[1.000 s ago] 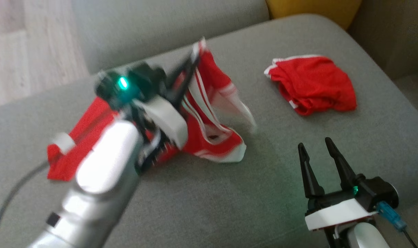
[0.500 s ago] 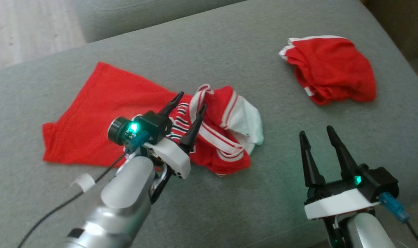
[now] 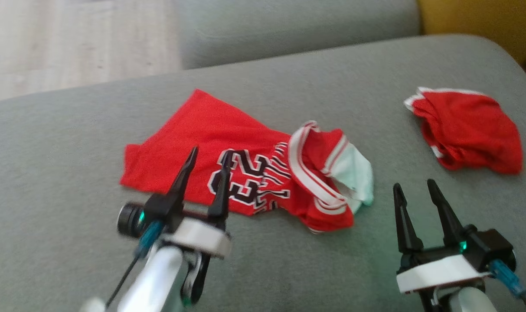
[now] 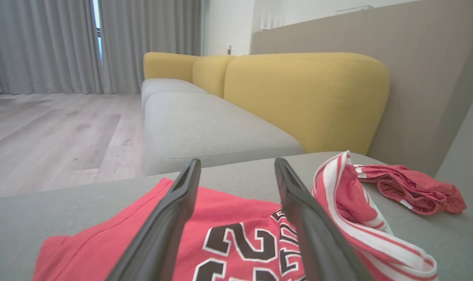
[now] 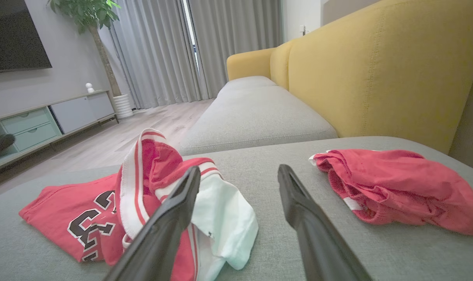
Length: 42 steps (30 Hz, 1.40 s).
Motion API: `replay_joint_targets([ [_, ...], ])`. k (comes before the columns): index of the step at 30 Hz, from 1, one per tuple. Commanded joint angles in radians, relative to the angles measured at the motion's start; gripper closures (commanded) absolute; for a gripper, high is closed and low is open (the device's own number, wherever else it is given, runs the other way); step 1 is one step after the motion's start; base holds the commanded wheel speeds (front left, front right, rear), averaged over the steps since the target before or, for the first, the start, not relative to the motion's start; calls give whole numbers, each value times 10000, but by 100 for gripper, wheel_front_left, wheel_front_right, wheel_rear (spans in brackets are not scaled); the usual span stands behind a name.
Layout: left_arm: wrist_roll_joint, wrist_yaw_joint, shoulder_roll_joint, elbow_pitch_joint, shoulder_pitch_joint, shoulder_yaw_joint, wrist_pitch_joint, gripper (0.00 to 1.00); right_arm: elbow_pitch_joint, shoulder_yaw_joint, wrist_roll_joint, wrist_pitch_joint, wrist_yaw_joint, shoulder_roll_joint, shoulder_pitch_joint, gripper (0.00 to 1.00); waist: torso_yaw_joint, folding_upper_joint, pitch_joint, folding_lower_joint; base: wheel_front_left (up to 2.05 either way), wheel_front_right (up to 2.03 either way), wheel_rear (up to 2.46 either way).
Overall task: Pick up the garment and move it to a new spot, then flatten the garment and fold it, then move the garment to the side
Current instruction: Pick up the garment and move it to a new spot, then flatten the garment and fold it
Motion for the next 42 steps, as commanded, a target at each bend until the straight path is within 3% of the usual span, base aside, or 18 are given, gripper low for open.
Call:
replay_joint_targets([
  [1, 121, 90, 91, -525, -11, 509, -92, 0, -339, 172, 29, -53, -9, -28, -124, 0, 504, 0, -386, 1, 0, 0, 0],
  [11, 1000, 307, 54, -2625, 2424, 2197, -94, 0, -398, -228, 195, -53, -9, -28, 471, 0, 1108, 0, -907, 1, 0, 0, 0],
  [19, 1550, 560, -168, -3787, 4398, 2792, -94, 0, -518, -643, 231, -53, -9, -28, 1202, 0, 1257, 0, -1348, 1, 0, 0, 0],
  [27, 2047, 612, -239, -4036, 5298, 2765, -95, 0, -579, -784, 183, -53, -9, -28, 1587, 0, 1378, 0, -1608, 1, 0, 0, 0],
  [42, 2183, 635, -251, -3835, 5363, 2622, -95, 0, -583, -738, 115, -53, -9, -28, 1723, 0, 1426, 0, -1703, 1, 0, 0, 0],
])
